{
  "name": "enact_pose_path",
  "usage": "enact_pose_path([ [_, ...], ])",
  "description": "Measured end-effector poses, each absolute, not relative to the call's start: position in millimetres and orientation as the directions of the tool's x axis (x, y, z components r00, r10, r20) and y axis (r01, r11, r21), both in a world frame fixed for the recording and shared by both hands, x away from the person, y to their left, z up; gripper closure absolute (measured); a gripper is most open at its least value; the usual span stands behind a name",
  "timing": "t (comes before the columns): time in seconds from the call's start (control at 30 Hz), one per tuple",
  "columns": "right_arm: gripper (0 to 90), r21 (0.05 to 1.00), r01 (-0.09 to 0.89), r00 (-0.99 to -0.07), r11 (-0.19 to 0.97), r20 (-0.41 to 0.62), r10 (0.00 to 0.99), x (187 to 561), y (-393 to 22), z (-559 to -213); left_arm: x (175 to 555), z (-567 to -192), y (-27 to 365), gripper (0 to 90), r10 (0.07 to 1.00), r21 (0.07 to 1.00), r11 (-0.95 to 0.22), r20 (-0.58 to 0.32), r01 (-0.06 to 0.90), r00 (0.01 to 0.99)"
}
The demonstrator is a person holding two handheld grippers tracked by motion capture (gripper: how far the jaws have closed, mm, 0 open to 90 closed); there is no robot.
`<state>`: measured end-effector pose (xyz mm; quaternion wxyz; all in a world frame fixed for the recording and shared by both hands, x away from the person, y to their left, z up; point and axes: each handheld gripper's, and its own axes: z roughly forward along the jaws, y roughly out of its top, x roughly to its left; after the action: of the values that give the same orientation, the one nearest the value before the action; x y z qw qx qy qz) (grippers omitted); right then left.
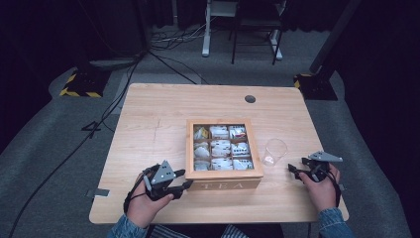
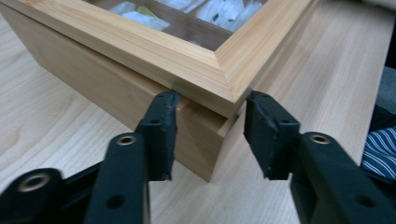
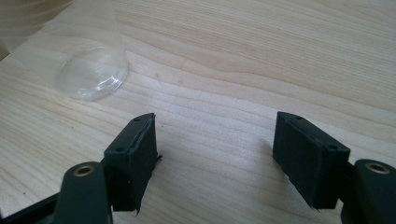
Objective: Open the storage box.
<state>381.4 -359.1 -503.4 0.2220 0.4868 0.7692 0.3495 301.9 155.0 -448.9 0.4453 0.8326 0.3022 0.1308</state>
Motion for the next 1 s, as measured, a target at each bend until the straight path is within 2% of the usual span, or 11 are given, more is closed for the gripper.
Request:
enact_pose_path([
  [0.4,29.4,0.754,0.591,-0.434,0.287,-0.003,0.901,381.5,-358.8,-503.5,306.5,-432.1,152.2,37.2,0.654,0.864,-0.369,-0.021,0.343,0.756],
  [0.73,29.3,0.753,0.593,-0.432,0.285,-0.002,0.902,381.4,-358.7,-503.5,313.9,-408.1,152.2,34.7,0.656,0.885,-0.373,0.039,0.279,0.754],
  [1.0,29.3,0.754,0.591,-0.434,0.287,-0.002,0.901,381.6,-358.8,-503.5,318.8,-396.2,151.9,34.7,0.656,0.892,-0.368,0.05,0.262,0.753],
])
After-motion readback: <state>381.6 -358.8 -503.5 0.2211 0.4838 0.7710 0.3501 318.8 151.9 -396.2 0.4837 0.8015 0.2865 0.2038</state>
